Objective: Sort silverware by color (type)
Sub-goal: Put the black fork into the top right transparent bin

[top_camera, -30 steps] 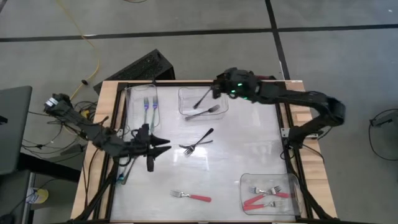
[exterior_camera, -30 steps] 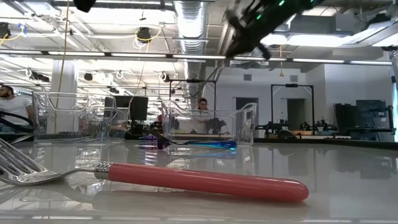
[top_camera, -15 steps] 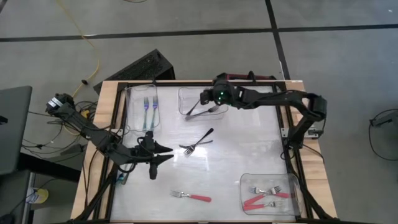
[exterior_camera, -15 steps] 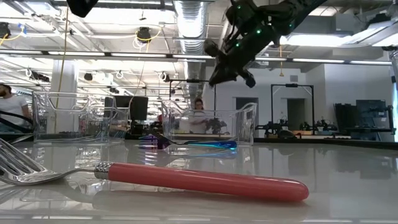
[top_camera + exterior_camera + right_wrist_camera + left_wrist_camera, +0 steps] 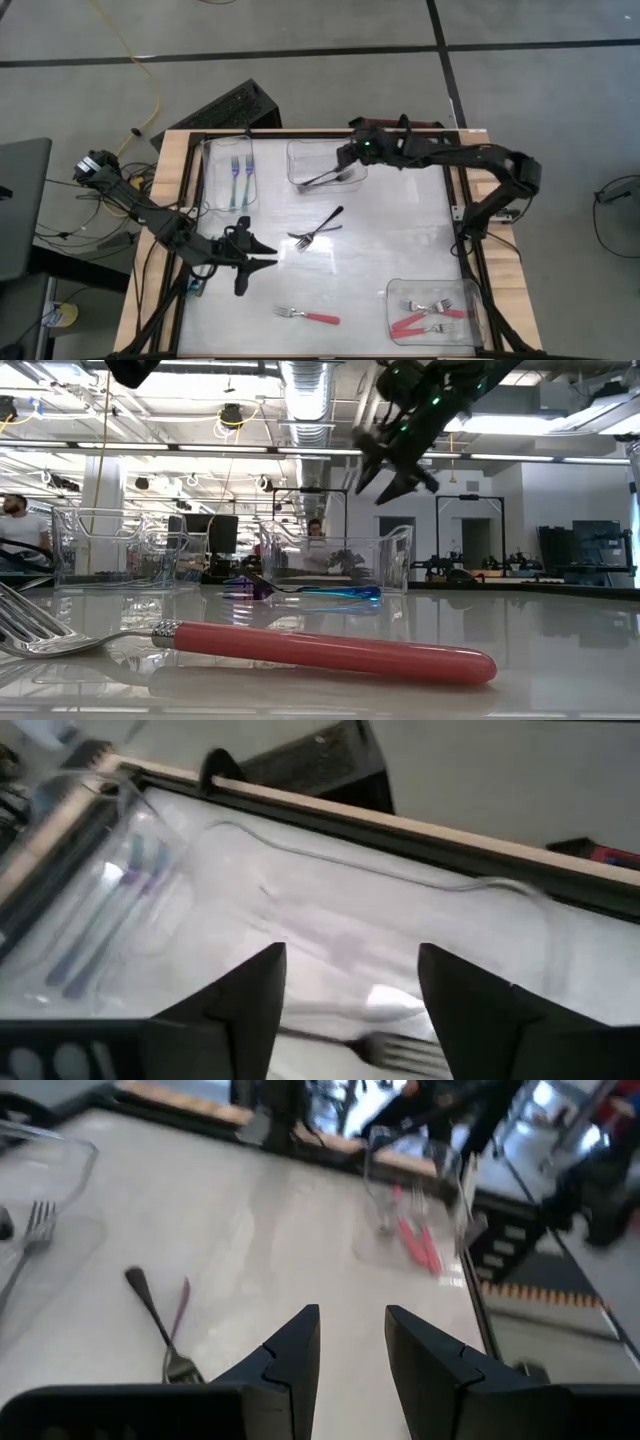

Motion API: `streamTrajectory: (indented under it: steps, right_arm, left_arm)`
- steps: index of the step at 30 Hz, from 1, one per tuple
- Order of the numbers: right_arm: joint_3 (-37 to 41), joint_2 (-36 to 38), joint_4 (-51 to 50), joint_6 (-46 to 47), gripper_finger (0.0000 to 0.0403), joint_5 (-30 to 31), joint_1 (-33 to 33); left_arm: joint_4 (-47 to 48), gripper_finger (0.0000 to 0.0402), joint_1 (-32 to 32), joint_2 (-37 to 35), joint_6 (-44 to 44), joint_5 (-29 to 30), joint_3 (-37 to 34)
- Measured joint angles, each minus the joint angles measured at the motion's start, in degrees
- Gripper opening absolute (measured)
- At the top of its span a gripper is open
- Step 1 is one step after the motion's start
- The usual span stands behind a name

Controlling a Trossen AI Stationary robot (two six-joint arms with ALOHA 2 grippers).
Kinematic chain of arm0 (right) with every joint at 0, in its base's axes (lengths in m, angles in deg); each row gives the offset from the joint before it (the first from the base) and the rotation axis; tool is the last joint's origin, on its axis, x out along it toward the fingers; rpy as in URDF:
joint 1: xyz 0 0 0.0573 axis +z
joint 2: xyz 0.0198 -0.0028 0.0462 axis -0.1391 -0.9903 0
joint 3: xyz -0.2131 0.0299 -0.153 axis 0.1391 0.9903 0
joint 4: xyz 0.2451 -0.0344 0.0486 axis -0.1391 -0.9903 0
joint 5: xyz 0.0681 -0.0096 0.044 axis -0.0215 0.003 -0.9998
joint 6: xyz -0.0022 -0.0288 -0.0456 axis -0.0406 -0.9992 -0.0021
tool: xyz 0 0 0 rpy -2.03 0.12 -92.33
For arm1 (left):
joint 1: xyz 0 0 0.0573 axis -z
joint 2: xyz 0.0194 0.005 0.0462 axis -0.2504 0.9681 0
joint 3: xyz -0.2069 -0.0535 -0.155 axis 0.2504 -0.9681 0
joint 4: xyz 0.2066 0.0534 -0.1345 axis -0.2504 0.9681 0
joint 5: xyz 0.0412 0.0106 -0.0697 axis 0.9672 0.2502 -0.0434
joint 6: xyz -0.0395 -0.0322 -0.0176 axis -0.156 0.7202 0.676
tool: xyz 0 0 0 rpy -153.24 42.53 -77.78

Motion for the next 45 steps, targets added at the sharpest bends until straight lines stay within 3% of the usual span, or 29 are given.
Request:
streamTrajectory:
  steps: [5,9,16,19,23,26,30,33,39,45]
  right_arm:
    - [0.03,7.13,-7.43,-1.01,0.0259,-0.6,0.37]
    - [0.02,12.68,-10.86,-1.37,0.0259,-3.79,5.42]
    - [0.02,17.38,-14.05,3.95,0.026,-4.66,23.9]
    - [0.02,17.29,-13.82,8.7,0.026,-3.09,32.71]
    - [0.02,15.56,-13.65,14.97,0.026,3.57,43.61]
    - [0.02,13.25,-13.53,19.65,0.026,10.34,49.87]
    - [0.02,9.73,-13.33,24.92,0.026,15.97,54.72]
    - [0.06,6.95,-12.89,27.79,0.026,16.33,56.49]
    - [0.04,3.52,-9.23,29.08,0.026,16.14,57.63]
    - [0.04,2.8,-8.28,26.75,0.026,15.91,57.21]
  left_arm:
    - [5.45,0.0099,0.0,0.0,0.5,-3.51,0.0]
    - [12.78,0.0099,0.0,0.01,1.43,-4.82,0.0]
    - [27.46,0.0099,-0.07,0.02,2.27,-7.77,-0.02]
    - [37.88,0.0099,-0.83,0.04,9.83,-9.96,-0.02]
    - [50.88,0.0099,-4.0,0.04,20.33,-14.1,-0.07]
    - [50.06,0.0099,-6.9,0.04,19.3,-14.54,-0.07]
    - [41.83,0.0099,-10.08,0.43,11.27,-16.2,-0.01]
    - [43.06,0.0099,-11.22,1.44,9.83,-18.68,0.0]
    - [49.81,0.0108,-12.31,6.08,18.64,-19.23,0.0]
    - [42.82,0.0146,-12.39,13.02,14.33,-22.26,-0.04]
